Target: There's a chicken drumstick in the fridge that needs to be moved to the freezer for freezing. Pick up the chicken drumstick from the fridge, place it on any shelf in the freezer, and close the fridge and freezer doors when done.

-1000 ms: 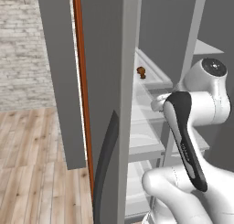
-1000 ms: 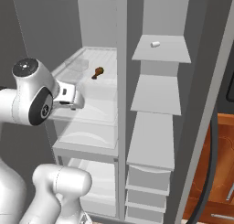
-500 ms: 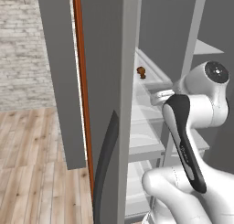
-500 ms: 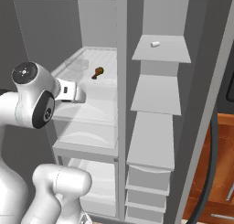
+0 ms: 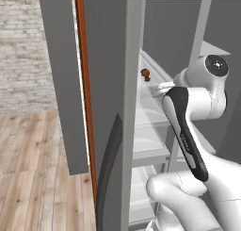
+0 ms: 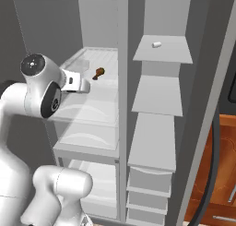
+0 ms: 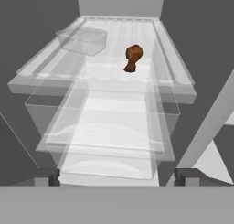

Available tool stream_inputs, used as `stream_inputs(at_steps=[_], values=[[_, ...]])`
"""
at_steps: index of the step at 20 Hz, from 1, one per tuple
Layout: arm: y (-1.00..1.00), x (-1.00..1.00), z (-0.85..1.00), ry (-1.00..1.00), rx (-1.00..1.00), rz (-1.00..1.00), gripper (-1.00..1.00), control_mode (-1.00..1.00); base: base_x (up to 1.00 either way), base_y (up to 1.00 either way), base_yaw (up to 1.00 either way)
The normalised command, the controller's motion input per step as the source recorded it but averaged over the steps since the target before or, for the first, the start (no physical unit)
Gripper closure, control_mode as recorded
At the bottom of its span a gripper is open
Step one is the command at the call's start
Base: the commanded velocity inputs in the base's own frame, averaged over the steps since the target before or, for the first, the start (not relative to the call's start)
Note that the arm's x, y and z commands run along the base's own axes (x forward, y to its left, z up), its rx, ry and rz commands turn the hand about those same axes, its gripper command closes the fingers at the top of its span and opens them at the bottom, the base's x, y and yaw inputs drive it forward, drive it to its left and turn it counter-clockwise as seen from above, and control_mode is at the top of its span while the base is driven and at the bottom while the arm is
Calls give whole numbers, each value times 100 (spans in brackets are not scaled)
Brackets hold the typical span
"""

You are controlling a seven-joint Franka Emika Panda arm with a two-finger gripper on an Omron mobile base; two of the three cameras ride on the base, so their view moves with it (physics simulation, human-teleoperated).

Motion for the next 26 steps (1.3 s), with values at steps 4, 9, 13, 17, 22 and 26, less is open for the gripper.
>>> stream_inputs(at_steps=[4,9,13,17,22,26], values=[[0,41,1,0,0,0,-100,-100,0,0,0],[0,54,0,0,0,0,-100,-100,0,0,0],[0,59,0,1,0,0,-100,-100,0,0,0],[0,56,-6,0,0,0,-100,-100,0,0,0],[0,52,-8,2,0,0,-100,-100,0,0,0],[0,44,-18,5,0,0,-100,-100,0,0,0]])
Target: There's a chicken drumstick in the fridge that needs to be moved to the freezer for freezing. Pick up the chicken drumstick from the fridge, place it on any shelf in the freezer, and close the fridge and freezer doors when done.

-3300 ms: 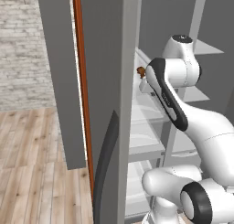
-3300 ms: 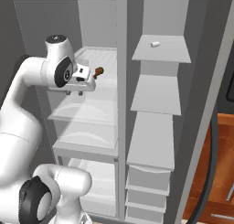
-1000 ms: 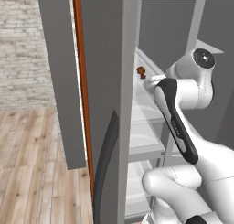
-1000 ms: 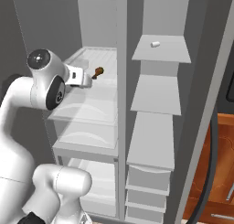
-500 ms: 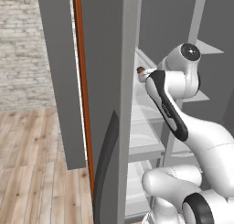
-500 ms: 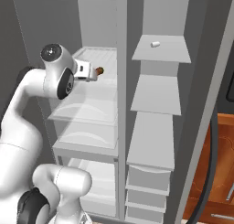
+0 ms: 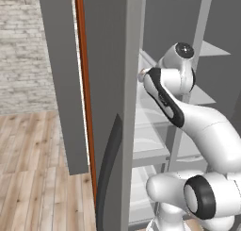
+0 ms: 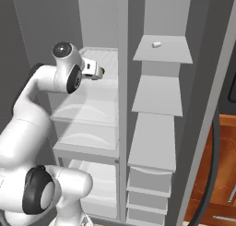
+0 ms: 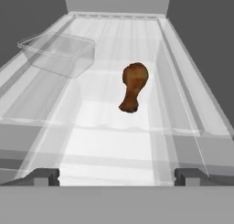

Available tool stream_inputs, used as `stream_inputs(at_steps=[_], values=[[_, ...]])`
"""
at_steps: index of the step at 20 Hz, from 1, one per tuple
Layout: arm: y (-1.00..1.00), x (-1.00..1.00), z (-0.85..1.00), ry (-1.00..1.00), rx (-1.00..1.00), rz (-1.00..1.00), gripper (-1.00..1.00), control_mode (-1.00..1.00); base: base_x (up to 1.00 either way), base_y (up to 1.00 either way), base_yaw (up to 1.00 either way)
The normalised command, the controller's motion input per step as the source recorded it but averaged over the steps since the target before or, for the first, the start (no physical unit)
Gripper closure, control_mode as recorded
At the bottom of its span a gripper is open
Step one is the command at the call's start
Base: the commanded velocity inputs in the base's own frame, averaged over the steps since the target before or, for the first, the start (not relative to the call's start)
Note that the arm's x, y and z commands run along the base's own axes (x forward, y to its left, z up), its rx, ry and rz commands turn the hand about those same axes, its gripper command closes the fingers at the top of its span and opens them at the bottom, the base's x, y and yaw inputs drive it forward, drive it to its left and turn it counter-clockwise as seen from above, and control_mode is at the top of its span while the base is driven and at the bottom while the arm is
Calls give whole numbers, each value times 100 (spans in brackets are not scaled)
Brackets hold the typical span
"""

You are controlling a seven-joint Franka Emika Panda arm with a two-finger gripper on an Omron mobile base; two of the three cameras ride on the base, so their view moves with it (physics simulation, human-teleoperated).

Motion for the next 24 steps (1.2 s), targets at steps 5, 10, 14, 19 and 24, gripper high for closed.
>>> stream_inputs(at_steps=[5,10,14,19,24], values=[[0,45,-24,5,0,0,-100,-100,0,0,0],[0,45,-14,2,0,0,-100,-100,0,0,0],[0,39,-8,0,0,0,-100,-100,0,0,0],[0,39,-9,1,0,0,-100,-100,0,0,0],[0,34,-4,1,0,0,-100,-100,0,0,0]])
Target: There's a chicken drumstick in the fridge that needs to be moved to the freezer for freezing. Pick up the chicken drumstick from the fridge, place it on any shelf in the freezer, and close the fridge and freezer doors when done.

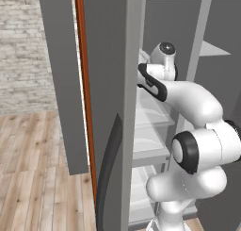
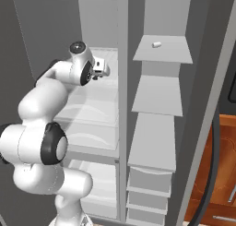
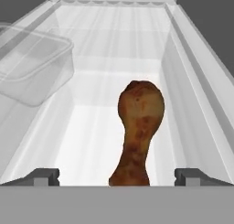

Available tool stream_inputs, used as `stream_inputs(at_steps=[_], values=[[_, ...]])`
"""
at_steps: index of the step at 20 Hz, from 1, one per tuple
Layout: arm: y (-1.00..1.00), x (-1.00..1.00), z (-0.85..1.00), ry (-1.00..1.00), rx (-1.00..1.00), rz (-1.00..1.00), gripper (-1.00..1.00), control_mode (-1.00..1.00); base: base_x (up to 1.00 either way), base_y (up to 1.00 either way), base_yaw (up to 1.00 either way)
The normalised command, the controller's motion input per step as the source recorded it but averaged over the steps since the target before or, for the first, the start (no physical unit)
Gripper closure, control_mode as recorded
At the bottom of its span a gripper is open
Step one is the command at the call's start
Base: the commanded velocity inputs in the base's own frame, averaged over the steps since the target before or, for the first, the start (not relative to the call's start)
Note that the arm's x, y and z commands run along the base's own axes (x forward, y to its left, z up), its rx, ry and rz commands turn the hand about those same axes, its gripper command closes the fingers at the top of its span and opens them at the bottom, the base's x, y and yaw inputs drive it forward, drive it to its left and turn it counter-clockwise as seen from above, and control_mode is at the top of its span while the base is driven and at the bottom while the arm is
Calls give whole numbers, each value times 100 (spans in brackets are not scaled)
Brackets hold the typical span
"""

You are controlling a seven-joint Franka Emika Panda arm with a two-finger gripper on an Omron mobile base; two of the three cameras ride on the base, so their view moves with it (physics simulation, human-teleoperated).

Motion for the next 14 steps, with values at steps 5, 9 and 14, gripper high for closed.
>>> stream_inputs(at_steps=[5,9,14], values=[[0,41,-3,1,0,0,-100,-100,0,0,0],[0,29,-16,6,0,0,-100,-100,0,0,0],[-2,31,-28,6,0,0,-100,-100,0,0,0]])
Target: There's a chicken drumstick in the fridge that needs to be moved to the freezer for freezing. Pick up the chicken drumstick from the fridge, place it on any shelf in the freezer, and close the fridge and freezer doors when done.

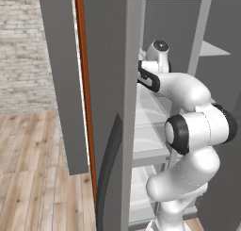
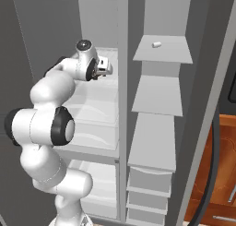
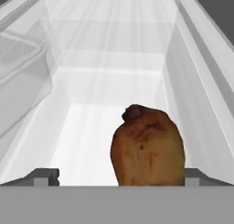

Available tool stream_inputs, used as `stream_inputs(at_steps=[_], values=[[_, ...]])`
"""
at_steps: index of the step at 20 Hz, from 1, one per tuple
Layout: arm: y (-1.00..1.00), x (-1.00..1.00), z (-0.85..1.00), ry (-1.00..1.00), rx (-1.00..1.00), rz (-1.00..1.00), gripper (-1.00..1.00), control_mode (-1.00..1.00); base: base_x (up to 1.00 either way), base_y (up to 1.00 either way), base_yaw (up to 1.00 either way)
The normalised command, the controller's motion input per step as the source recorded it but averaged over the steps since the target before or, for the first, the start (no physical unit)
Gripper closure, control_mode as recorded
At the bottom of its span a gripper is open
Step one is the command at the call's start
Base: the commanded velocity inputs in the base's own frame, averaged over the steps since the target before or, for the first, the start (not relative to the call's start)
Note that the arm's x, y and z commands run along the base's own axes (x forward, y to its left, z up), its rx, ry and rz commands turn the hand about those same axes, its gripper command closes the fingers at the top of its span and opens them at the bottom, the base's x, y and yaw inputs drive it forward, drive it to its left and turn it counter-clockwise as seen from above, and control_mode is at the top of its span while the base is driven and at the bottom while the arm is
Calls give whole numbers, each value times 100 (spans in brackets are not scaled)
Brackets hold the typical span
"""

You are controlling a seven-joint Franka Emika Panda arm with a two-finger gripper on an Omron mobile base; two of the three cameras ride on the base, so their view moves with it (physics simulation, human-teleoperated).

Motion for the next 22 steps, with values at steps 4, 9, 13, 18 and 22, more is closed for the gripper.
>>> stream_inputs(at_steps=[4,9,13,18,22], values=[[-5,35,-24,6,0,0,-100,-100,0,0,0],[-5,22,-41,11,0,0,-100,-100,0,0,0],[0,-46,-80,4,0,2,100,-100,0,0,0],[21,-83,-77,0,-3,2,100,-100,0,0,0],[1,-54,-32,-1,0,3,100,-100,0,0,0]])
